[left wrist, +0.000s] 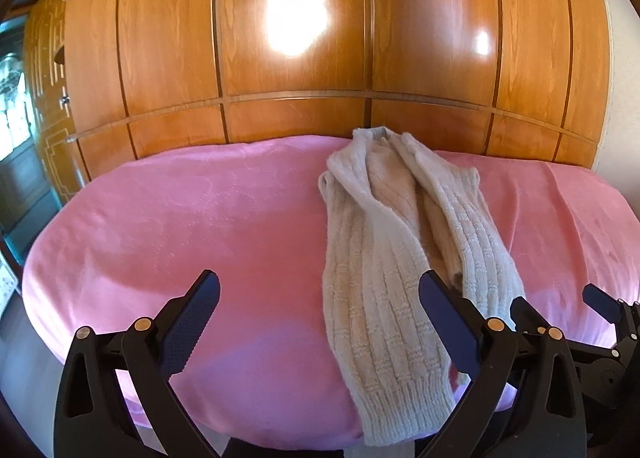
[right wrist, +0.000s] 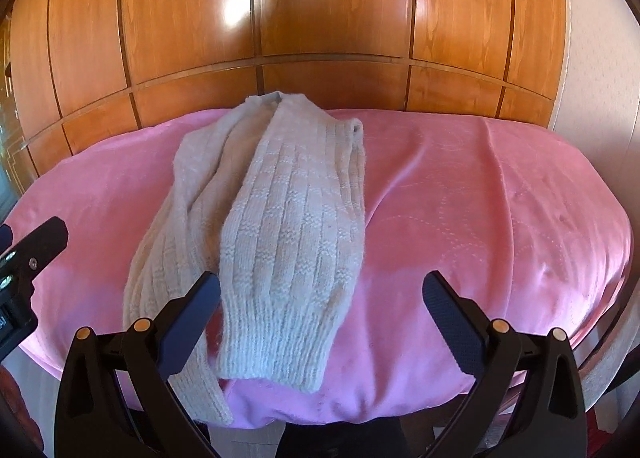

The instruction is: Fold small clothes

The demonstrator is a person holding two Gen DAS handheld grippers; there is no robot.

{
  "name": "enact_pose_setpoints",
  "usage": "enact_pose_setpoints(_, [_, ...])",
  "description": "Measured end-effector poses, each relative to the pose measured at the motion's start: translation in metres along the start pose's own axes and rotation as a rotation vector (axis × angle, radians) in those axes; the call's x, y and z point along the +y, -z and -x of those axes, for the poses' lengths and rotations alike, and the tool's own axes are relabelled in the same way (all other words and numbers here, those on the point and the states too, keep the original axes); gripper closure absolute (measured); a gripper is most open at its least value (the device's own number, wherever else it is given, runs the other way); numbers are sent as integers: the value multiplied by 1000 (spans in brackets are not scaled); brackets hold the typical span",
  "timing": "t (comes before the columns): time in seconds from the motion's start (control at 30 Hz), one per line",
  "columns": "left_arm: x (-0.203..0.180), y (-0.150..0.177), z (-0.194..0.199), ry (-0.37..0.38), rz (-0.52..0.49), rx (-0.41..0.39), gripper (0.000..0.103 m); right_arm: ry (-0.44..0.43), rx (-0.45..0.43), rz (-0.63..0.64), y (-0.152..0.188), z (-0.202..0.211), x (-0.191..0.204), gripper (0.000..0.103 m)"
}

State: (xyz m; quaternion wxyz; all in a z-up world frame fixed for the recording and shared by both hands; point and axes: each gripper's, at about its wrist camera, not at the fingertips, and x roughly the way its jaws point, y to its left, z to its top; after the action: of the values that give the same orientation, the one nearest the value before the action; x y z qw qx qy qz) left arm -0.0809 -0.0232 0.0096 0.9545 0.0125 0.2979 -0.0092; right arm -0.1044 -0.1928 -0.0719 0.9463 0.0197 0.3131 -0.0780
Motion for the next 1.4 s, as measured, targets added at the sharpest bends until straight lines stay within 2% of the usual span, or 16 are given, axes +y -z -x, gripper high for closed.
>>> enact_pose_setpoints(0.4, [5, 2, -16, 3, 37, 67, 4, 20, -13, -4, 1, 3, 1, 2])
enact_pose_setpoints(1.4, [9, 7, -33, 11, 47, 125, 4, 32, 44, 3, 2, -11, 3, 2])
